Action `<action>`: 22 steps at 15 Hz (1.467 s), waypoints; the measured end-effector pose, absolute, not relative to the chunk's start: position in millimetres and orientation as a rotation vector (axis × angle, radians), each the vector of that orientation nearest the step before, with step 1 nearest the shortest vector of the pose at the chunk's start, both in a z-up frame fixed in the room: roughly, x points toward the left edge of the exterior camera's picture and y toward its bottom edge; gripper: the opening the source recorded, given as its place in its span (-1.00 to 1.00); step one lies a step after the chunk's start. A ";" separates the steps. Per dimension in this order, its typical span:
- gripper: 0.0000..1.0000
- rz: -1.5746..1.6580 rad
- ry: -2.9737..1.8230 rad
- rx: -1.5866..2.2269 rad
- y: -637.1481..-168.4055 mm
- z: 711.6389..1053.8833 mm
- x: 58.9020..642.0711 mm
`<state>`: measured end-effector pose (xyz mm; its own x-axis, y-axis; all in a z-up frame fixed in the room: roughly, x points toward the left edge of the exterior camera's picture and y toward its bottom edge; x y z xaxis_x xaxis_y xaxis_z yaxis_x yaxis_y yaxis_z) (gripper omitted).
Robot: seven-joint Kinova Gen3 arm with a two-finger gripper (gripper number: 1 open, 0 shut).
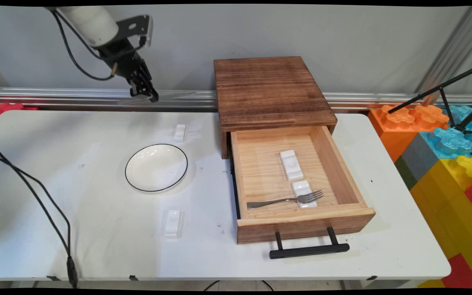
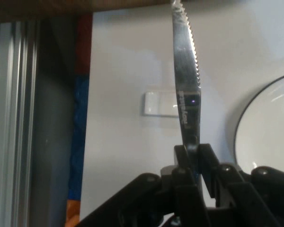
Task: Place the picked object into the drawer
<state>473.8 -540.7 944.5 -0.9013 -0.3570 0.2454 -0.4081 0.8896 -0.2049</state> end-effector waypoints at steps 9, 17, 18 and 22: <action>-1.00 0.299 -2.838 0.602 -499.9 1017.2 418.0; -1.00 0.245 -2.760 0.544 -484.9 1038.6 340.0; -1.00 0.238 -2.744 0.538 -485.5 1036.4 325.9; -1.00 0.233 -2.704 0.524 -490.0 1024.4 287.5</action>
<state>287.5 -490.0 1024.4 -0.8603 -0.3268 0.3913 -0.3889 0.9170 -0.0891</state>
